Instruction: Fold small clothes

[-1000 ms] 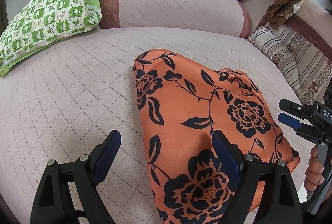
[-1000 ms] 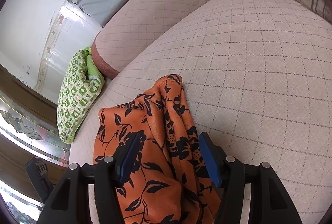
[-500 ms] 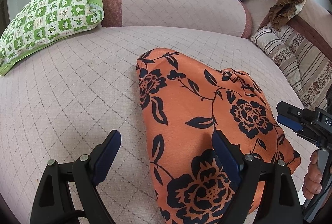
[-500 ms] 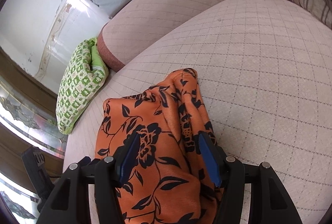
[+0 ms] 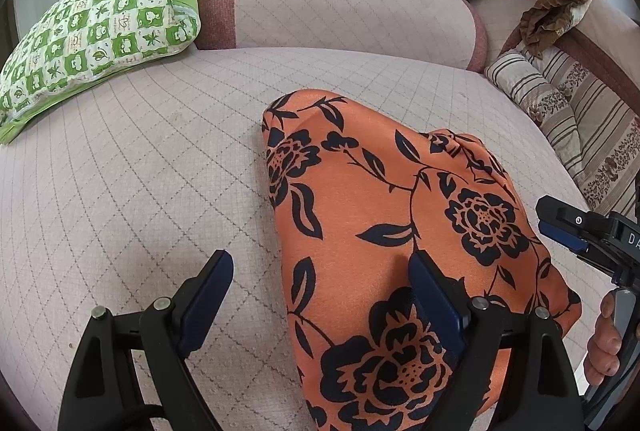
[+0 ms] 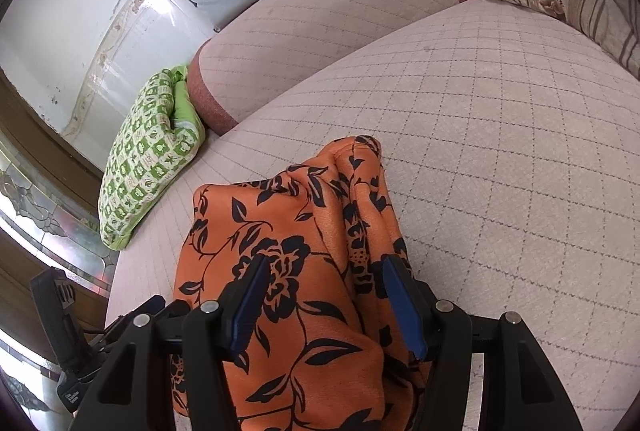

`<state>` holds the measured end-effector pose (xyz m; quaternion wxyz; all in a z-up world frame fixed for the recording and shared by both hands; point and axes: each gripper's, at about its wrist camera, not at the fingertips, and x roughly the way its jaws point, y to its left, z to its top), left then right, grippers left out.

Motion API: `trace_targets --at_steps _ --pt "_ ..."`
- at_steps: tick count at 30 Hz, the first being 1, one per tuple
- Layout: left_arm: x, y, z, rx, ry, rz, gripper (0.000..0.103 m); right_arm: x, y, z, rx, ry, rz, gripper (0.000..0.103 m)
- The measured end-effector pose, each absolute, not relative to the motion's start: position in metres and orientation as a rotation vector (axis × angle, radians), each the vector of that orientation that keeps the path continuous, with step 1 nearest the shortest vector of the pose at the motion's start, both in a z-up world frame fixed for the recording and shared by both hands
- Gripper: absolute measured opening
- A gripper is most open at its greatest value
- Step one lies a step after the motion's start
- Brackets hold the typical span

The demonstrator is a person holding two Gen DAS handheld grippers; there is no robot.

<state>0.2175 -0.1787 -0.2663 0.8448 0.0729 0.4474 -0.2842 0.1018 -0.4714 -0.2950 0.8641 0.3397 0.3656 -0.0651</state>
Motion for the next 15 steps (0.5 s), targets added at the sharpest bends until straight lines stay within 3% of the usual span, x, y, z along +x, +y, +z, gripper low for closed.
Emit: trace_targets --at_steps 15 --pt "0.2198 -0.1809 -0.2692 0.153 0.954 -0.593 0.089 0.1000 -0.4749 -0.2947 0.715 0.766 -0.147 0.062"
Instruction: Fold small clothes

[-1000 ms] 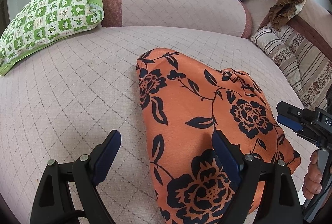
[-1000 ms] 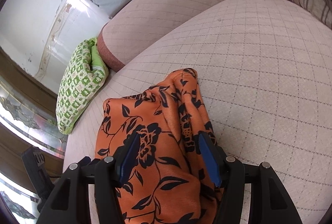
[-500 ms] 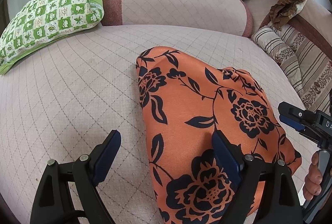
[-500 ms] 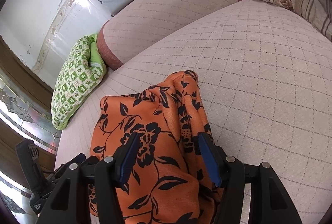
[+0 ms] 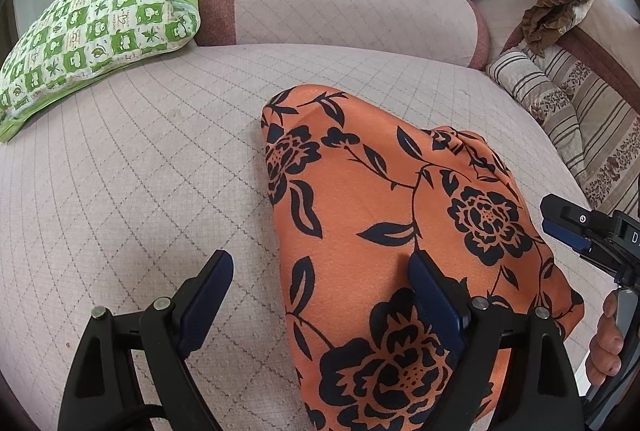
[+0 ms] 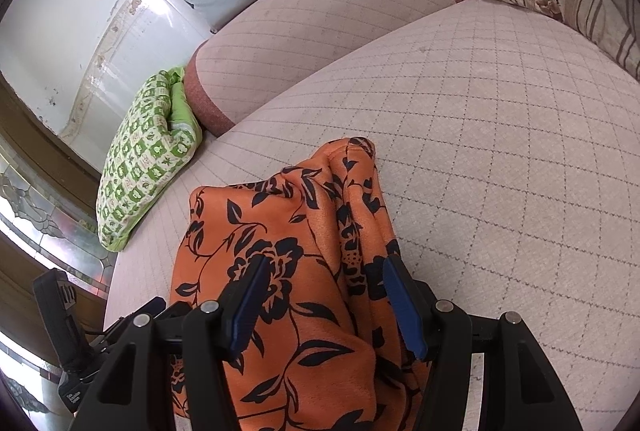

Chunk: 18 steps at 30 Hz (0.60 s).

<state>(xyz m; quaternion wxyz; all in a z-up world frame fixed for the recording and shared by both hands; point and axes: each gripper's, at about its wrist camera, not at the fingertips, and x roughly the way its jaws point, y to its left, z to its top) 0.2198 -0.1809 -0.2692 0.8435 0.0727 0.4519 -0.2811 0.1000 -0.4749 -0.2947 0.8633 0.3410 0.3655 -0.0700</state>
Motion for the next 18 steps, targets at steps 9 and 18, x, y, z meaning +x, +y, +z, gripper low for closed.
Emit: trace_targets --at_steps 9,18 --pt "0.2184 -0.1810 -0.2674 0.152 0.949 -0.600 0.089 0.0993 -0.4758 -0.2936 0.710 0.756 -0.159 0.062" --pt "0.2158 -0.1800 -0.2671 0.155 0.947 -0.592 0.089 0.1005 -0.4712 -0.2939 0.692 0.763 -0.151 0.063"
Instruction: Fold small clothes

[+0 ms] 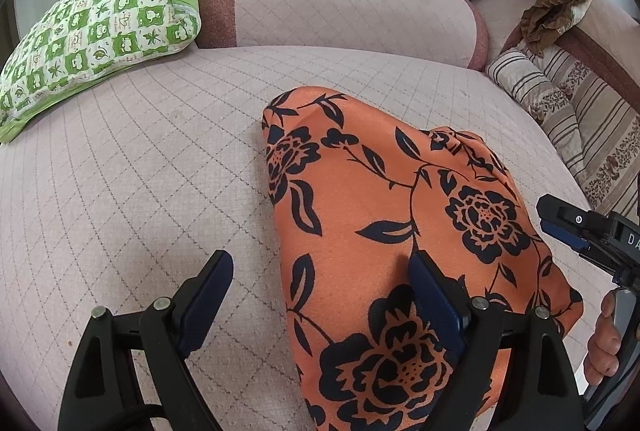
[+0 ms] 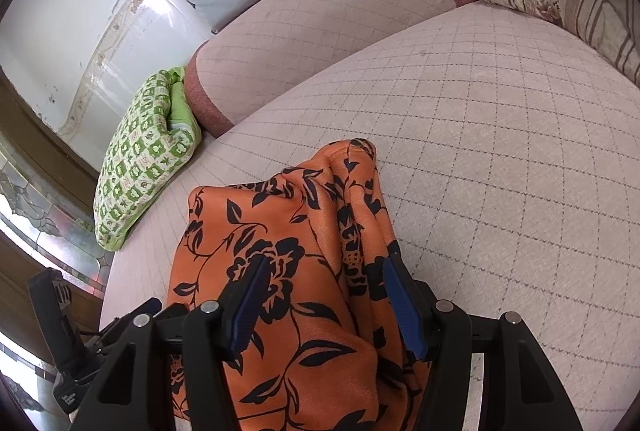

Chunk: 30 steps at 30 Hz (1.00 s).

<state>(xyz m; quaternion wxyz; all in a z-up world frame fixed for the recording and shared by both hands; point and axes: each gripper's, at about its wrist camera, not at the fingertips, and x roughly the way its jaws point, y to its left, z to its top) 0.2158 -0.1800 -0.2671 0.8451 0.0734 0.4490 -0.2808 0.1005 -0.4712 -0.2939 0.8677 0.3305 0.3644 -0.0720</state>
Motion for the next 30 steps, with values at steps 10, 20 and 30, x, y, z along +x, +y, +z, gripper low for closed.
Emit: trace_targets --at_steps 10,20,30 --pt "0.225 -0.185 -0.275 0.137 1.020 -0.656 0.089 0.105 -0.489 -0.312 0.739 0.847 -0.046 0.076" --pt "0.254 -0.192 -0.310 -0.070 1.226 -0.812 0.063 0.142 -0.494 -0.355 0.860 0.922 0.113 0.062" --pt "0.236 -0.160 -0.258 -0.036 1.050 -0.783 0.036 0.137 -0.424 -0.285 0.640 0.751 0.131 0.041"
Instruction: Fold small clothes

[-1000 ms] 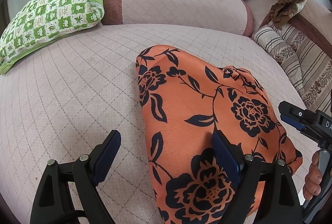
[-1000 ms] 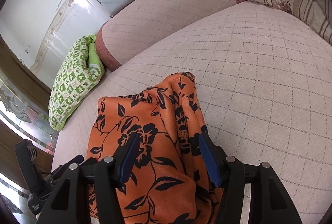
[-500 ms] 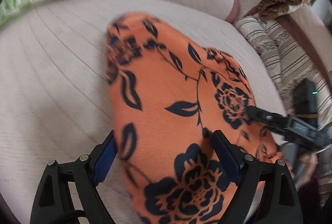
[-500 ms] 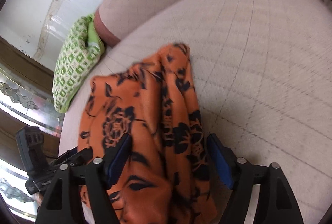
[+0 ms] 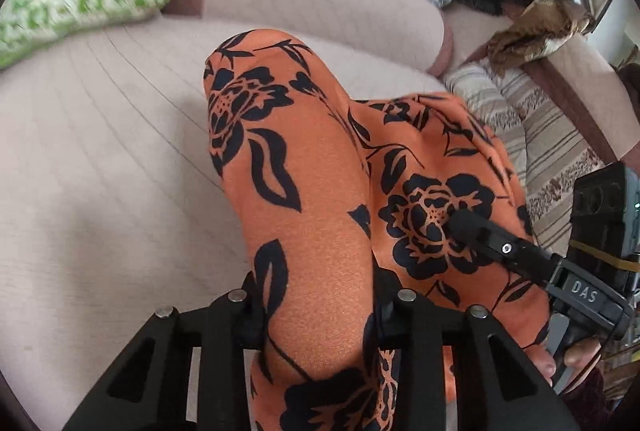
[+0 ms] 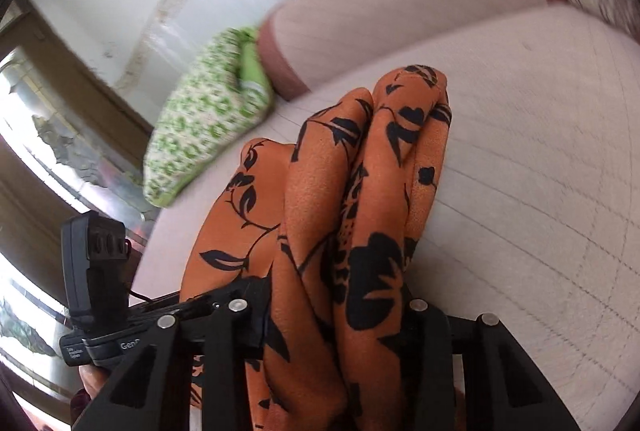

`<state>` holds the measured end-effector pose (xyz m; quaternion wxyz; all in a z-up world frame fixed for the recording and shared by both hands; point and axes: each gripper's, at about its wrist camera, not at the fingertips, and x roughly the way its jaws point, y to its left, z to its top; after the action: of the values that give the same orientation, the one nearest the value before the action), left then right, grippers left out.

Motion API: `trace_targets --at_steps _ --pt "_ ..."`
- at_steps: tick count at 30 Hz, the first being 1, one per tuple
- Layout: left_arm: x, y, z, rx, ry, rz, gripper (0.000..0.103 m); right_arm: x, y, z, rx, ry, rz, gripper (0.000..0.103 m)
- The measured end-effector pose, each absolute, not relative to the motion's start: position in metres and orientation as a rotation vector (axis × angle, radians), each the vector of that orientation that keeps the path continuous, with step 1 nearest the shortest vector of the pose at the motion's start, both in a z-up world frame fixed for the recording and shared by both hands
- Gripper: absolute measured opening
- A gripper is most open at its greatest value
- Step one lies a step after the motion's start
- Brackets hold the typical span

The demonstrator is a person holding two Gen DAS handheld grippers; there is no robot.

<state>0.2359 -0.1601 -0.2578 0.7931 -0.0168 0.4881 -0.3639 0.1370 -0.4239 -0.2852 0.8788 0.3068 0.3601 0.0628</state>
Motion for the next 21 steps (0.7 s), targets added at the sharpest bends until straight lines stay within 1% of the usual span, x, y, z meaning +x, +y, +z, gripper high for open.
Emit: trace_targets --at_steps 3,4,5,6,7,8,9,11,13,15,17,18,21 --pt "0.229 -0.132 -0.245 -0.012 1.028 -0.724 0.038 0.140 -0.413 -0.281 0.702 0.728 0.193 0.041" --pt "0.228 -0.125 -0.248 -0.008 1.041 -0.698 0.041 0.144 -0.408 -0.285 0.727 0.746 0.212 0.041" --pt "0.228 -0.117 -0.256 0.010 1.075 -0.642 0.048 0.149 -0.402 -0.291 0.746 0.778 0.226 0.044" --pt "0.230 -0.114 -0.266 0.043 1.103 -0.585 0.052 0.153 -0.397 -0.297 0.755 0.813 0.232 0.051" --pt "0.232 -0.112 -0.276 0.093 1.129 -0.518 0.066 0.159 -0.387 -0.308 0.751 0.878 0.219 0.054" --pt "0.233 -0.107 -0.287 0.133 1.146 -0.454 0.077 0.165 -0.378 -0.318 0.711 0.952 0.171 0.058" --pt "0.232 -0.102 -0.285 0.101 1.129 -0.451 0.077 0.169 -0.370 -0.324 0.647 0.998 0.119 0.059" --pt "0.222 -0.091 -0.265 0.068 1.071 -0.409 0.078 0.162 -0.363 -0.312 0.576 0.958 0.081 0.059" --pt "0.204 -0.082 -0.237 0.097 0.931 -0.334 0.082 0.138 -0.365 -0.283 0.521 0.860 0.005 0.060" --pt "0.176 -0.075 -0.208 0.145 0.796 -0.257 0.087 0.108 -0.365 -0.252 0.483 0.751 -0.046 0.067" --pt "0.152 -0.069 -0.186 0.166 0.720 -0.227 0.093 0.073 -0.358 -0.221 0.449 0.635 -0.073 0.072" --pt "0.141 -0.067 -0.176 0.177 0.692 -0.220 0.093 0.056 -0.352 -0.208 0.431 0.593 -0.081 0.073" --pt "0.118 -0.063 -0.148 0.208 0.637 -0.212 0.093 0.025 -0.328 -0.187 0.389 0.552 -0.093 0.073"
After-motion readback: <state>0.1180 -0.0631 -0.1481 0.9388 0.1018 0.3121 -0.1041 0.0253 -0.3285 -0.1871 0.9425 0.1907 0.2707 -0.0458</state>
